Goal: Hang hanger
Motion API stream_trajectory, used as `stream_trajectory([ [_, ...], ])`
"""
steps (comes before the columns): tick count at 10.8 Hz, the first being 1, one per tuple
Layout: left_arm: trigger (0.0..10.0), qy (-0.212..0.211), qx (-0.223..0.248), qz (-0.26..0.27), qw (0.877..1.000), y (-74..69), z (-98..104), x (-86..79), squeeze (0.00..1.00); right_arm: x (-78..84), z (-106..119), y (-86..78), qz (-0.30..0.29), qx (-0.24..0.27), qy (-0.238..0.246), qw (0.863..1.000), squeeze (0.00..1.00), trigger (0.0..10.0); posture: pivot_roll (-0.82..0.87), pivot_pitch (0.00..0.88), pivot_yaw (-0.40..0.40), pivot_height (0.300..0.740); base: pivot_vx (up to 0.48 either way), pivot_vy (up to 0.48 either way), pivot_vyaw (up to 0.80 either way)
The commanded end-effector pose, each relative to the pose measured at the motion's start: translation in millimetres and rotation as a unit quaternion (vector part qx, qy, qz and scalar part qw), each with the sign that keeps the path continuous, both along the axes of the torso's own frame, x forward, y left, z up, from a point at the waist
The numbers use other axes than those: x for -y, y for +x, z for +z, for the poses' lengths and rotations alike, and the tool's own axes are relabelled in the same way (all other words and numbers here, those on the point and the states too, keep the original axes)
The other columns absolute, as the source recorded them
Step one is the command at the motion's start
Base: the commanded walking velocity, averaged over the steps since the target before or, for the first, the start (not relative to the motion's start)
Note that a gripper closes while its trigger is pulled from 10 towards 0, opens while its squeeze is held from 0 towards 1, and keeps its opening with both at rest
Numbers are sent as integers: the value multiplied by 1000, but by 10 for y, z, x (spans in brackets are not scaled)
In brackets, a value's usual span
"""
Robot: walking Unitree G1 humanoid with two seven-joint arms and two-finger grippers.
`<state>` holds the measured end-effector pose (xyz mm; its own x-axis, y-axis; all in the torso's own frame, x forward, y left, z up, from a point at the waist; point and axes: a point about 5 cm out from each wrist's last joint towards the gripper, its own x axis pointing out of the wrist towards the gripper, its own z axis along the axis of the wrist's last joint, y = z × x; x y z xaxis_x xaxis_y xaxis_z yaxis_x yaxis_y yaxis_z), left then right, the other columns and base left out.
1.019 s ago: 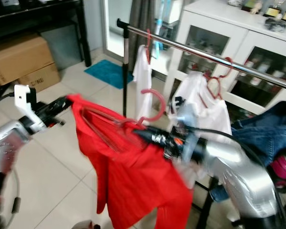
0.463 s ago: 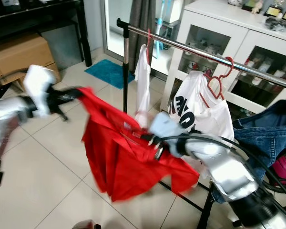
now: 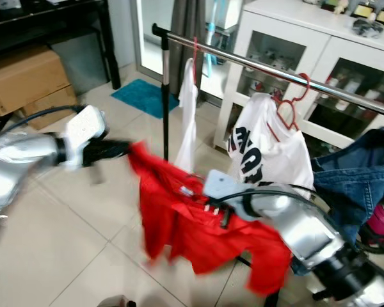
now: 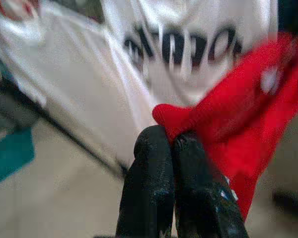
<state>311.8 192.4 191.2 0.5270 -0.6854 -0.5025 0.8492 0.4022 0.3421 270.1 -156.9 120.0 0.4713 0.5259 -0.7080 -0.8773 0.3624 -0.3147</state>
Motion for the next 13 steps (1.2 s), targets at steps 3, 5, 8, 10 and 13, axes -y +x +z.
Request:
stream_trajectory([
  [3, 0, 113, 5, 132, 985, -56, 31, -710, 0, 407, 88, -73, -24, -23, 38, 999, 0, 0, 7, 0, -18, 740, 0, 0, 0],
  [5, 0, 152, 80, 254, 952, 36, 141, -1160, 0, 316, 232, -322, 68, -59, 119, 989, 0, 0, 11, 0, -19, 740, 0, 0, 0],
  [8, 0, 61, 124, 310, 941, 100, 202, -1387, 0, 272, 312, -415, 87, -77, 220, 969, 0, 0, 11, 0, -16, 740, 0, 0, 0],
  [10, 0, -20, 90, 328, 940, 82, -43, -1401, 0, 228, 391, -421, 72, -80, 322, 941, 0, 0, 9, 0, -14, 740, 0, 0, 0],
  [13, 0, -79, 39, 309, 947, 11, -327, -1344, 0, 278, 503, -401, 44, -65, 380, 922, 0, 0, 1, 0, -12, 740, 0, 0, 0],
])
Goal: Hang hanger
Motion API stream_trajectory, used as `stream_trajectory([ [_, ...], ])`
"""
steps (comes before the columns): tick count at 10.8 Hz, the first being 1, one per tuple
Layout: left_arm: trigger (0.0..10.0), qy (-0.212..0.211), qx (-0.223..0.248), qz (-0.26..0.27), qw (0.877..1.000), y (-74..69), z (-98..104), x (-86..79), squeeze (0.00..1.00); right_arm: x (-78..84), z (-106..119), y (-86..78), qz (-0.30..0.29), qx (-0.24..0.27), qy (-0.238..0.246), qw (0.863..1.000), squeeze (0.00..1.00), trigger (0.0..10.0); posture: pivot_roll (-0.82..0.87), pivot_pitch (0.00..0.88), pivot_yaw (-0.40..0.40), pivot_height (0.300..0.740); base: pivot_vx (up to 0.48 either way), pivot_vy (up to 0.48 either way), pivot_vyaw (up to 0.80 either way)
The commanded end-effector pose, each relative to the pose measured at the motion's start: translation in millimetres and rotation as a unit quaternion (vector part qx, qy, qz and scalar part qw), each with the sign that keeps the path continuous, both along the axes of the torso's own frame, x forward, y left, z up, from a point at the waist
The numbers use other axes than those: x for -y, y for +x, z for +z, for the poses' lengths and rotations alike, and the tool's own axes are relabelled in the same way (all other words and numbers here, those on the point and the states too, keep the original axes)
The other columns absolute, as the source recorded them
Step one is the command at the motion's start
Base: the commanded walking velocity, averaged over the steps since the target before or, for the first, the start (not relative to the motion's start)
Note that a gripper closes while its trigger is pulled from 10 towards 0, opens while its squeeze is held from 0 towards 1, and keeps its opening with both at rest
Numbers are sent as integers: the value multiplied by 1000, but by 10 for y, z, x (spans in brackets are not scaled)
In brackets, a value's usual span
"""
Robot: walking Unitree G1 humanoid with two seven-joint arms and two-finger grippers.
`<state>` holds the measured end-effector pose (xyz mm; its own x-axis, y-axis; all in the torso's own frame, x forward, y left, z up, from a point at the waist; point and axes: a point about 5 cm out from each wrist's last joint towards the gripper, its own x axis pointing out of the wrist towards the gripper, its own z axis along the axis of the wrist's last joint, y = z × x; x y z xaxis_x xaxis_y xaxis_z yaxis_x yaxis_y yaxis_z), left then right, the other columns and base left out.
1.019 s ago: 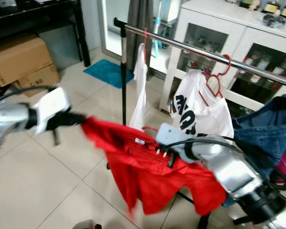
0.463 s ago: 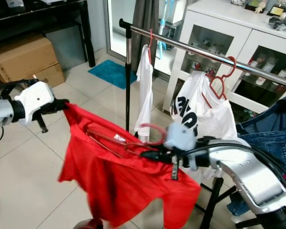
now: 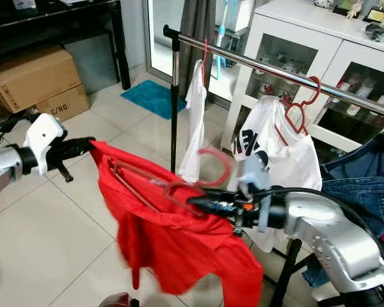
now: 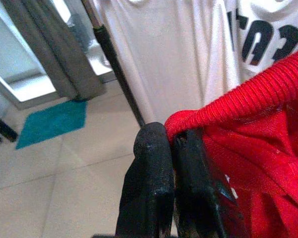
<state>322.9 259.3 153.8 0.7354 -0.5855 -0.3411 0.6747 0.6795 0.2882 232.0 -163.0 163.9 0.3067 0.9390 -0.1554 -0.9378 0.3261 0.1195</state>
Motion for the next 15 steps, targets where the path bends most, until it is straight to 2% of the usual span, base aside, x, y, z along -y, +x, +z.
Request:
stream_trajectory([
  [1, 0, -11, -29, 150, 988, -130, -27, -614, 0, 228, 85, 24, -39, 8, 7, 999, 0, 0, 2, 0, -13, 740, 0, 0, 0],
  [2, 0, -19, -35, 141, 989, -139, -51, -579, 0, 242, 39, 70, -59, 14, -28, 998, 0, 0, 1, 0, -14, 740, 0, 0, 0],
  [4, 0, -15, -16, 120, 993, -95, 40, -491, 0, 233, -85, 116, -68, 28, -133, 988, 0, 0, 2, 0, -17, 740, 0, 0, 0],
  [5, 0, -3, 19, 81, 997, -7, 245, -308, 0, 175, -168, 190, -88, 35, -194, 976, 0, 0, 4, 0, -22, 740, 0, 0, 0],
  [6, 0, 23, 68, 43, 996, 125, 540, -115, 0, 89, -329, 181, -71, 37, -273, 959, 0, 0, 7, 0, -25, 740, 0, 0, 0],
  [8, 0, 58, 62, 1, 996, 175, 548, 42, 0, 75, -427, 176, -63, 37, -320, 945, 0, 0, 3, 0, -21, 740, 0, 0, 0],
  [9, 0, 66, 57, -18, 996, 184, 517, 124, 0, 68, -448, 178, -63, 37, -330, 941, 0, 0, 1, 0, -19, 740, 0, 0, 0],
  [10, 0, 47, 37, -110, 992, 143, 365, 627, 0, -37, -472, 269, -106, 34, -316, 942, 0, 0, 0, 0, -21, 740, 0, 0, 0],
  [11, 0, 32, 28, -152, 988, 76, 271, 896, 0, -120, -442, 353, -149, 31, -283, 947, 0, 0, 10, 0, -33, 740, 0, 0, 0],
  [12, 0, 17, 19, -173, 985, 8, 175, 1078, 0, -197, -370, 437, -195, 27, -238, 951, 0, 0, 13, 0, -35, 740, 0, 0, 0],
  [13, 0, 43, -2, -183, 982, -66, -12, 1159, 0, -275, -259, 510, -221, 32, -186, 957, 0, 0, 10, 0, -25, 740, 0, 0, 0],
  [14, 0, 90, -13, -173, 981, -81, -164, 1097, 0, -313, -187, 532, -220, 40, -161, 961, 0, 0, 9, 0, -23, 740, 0, 0, 0],
  [15, 0, 153, -35, -164, 974, -113, -348, 968, 0, -342, -117, 547, -218, 46, -142, 964, 0, 0, 5, 0, -18, 740, 0, 0, 0],
])
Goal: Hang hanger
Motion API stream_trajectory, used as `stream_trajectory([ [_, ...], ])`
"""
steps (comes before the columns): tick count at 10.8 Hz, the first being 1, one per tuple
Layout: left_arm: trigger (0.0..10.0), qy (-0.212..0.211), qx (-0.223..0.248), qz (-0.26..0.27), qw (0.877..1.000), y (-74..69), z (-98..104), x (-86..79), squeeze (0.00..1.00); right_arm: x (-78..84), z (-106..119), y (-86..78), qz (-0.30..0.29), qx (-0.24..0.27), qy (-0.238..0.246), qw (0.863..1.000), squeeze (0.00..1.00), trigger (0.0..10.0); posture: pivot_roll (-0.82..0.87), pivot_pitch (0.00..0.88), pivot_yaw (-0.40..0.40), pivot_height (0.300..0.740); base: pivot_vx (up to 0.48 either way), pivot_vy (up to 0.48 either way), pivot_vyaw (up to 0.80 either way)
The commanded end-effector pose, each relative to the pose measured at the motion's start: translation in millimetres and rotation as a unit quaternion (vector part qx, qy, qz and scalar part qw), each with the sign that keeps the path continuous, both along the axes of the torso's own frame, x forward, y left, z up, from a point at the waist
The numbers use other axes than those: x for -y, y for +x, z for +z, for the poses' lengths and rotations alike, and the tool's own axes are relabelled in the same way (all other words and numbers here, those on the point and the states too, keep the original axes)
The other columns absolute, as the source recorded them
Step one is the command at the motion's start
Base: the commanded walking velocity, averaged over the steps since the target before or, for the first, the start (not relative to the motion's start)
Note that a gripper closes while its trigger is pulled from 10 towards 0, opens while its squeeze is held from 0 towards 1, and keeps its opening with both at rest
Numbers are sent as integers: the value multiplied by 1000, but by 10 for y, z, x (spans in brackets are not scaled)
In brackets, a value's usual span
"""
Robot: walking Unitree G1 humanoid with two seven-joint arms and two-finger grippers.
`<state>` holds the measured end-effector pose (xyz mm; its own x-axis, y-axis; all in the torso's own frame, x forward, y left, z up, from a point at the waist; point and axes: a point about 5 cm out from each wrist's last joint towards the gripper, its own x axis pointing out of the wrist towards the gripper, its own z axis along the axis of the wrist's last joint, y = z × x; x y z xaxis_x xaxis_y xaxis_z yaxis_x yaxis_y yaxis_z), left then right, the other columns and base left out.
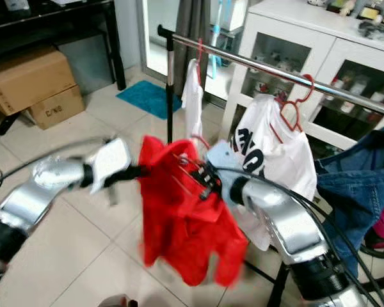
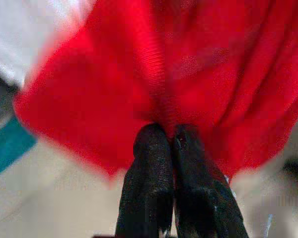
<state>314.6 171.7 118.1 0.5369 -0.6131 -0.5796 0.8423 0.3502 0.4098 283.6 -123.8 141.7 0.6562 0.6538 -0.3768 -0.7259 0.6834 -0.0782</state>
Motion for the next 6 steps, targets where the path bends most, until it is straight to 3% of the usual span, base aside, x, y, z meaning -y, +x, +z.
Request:
stream_trajectory([
  [1, 0, 53, 11, 45, 997, 20, -93, -221, 0, 25, 229, 55, -1, 45, 26, 999, 0, 0, -4, 0, -8, 740, 0, 0, 0],
  [2, 0, 79, 22, 58, 995, 25, -90, -339, 0, 11, 259, 63, 5, 49, 21, 999, 0, 0, -8, 0, -4, 740, 0, 0, 0],
  [3, 3216, 75, 24, 47, 996, 29, -42, -352, 0, 14, 305, 85, 8, 54, 15, 998, 0, 0, -3, 0, -8, 740, 0, 0, 0],
  [4, 10000, -6, 41, 35, 999, 47, 131, -299, 0, 15, 337, 96, 10, 56, 8, 998, 0, 0, -7, 0, -3, 740, 0, 0, 0],
  [5, 10000, -113, 28, -3, 993, -24, 354, -261, 1000, 28, 326, 85, 9, 54, -1, 998, 0, 0, -10, 0, 3, 740, 0, 0, 0],
  [6, 10000, -156, 6, -28, 987, -74, 474, -251, 1000, 41, 330, 80, 9, 54, -4, 999, 0, 0, -8, 0, 2, 740, 0, 0, 0],
])
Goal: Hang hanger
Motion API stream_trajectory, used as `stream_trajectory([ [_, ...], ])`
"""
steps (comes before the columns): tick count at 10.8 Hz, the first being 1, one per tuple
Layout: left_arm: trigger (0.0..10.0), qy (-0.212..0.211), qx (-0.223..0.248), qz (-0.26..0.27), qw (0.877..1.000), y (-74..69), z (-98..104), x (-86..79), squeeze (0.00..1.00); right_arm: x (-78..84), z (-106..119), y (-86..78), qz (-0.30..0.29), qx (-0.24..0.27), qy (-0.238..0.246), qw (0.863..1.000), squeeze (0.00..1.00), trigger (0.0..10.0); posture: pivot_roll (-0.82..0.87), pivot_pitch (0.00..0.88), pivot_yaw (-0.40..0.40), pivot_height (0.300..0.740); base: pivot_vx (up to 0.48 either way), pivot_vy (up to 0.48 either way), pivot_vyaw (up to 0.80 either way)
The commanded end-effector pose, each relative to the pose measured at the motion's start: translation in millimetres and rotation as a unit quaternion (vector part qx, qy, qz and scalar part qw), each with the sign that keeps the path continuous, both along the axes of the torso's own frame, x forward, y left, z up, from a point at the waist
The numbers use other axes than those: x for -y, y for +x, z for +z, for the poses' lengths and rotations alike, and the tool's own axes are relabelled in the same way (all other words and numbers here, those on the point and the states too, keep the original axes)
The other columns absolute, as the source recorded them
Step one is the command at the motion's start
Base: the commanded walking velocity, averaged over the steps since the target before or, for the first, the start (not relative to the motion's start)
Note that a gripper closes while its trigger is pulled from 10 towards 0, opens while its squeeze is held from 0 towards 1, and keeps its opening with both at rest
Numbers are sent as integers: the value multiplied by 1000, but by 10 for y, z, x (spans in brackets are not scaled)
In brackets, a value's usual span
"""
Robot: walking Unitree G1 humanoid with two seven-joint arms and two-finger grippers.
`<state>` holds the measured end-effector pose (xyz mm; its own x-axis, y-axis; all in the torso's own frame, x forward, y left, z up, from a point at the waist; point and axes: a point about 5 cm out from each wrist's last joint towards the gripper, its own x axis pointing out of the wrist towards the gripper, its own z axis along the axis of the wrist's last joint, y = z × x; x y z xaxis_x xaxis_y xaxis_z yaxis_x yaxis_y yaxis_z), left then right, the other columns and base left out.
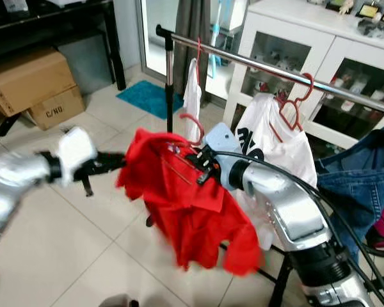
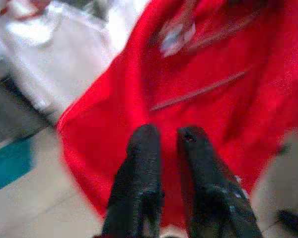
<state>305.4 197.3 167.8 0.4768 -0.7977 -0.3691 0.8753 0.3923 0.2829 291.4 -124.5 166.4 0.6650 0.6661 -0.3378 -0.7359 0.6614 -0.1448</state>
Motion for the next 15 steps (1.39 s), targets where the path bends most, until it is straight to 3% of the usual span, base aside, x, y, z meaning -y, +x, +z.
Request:
stream_trajectory([
  [1, 10000, -5, -24, -30, 999, -47, 92, -5, 1000, 58, 90, 12, -4, 16, -1, 1000, 0, 0, 10, 0, -3, 740, 0, 0, 0],
  [2, 10000, -45, -17, -56, 997, -20, 369, -10, 1000, 57, 97, 16, 7, 19, -12, 1000, 0, 0, 14, 0, -1, 740, 0, 0, 0],
  [3, 10000, -58, 0, -59, 997, 39, 549, -65, 1000, 43, 112, 3, 21, 21, -18, 999, 0, 0, 16, 0, 5, 740, 0, 0, 0],
  [4, 10000, -25, 20, -30, 999, 164, 608, -249, 1000, 20, 135, -35, 50, 22, -27, 998, 0, 0, 16, 0, 11, 740, 0, 0, 0],
  [5, 10000, -25, 23, -15, 999, 249, 624, -370, 1000, 4, 163, -72, 78, 23, -36, 996, 0, 0, 9, 0, 16, 740, 0, 0, 0],
  [6, 10000, -31, 0, -52, 998, 254, 585, -295, 694, -28, 219, -120, 109, 27, -39, 993, 0, 0, 0, 0, 26, 740, 0, 0, 0],
  [7, 10000, -24, -11, -87, 996, 235, 539, -184, 0, -49, 256, -145, 122, 31, -38, 991, 0, 0, 0, 0, 26, 740, 0, 0, 0],
  [9, 10000, 3, -8, -159, 987, 266, 407, 55, 0, -123, 351, -253, 175, 41, -30, 983, 0, 0, 9, 0, 12, 740, 0, 0, 0],
  [11, 10000, 24, -54, -197, 979, 255, 238, 104, 0, -168, 368, -328, 200, 40, -28, 979, 0, 0, -5, 0, 25, 740, 0, 0, 0],
  [12, 8549, 32, -63, -201, 977, 247, 191, 110, 0, -190, 392, -368, 213, 46, -23, 976, 0, 0, -7, 0, 27, 740, 0, 0, 0],
  [13, 1686, 35, -52, -203, 977, 246, 188, 117, 0, -207, 414, -425, 230, 47, -20, 972, 0, 0, -12, 0, 33, 740, 0, 0, 0],
  [14, 0, 20, -54, -210, 976, 238, 186, 148, 0, -199, 420, -448, 234, 44, -20, 971, 0, 0, -11, 0, 31, 740, 0, 0, 0],
  [15, 0, 17, -47, -223, 974, 222, 172, 189, 0, -176, 410, -436, 224, 43, -23, 973, 0, 0, -11, 0, 29, 740, 0, 0, 0],
])
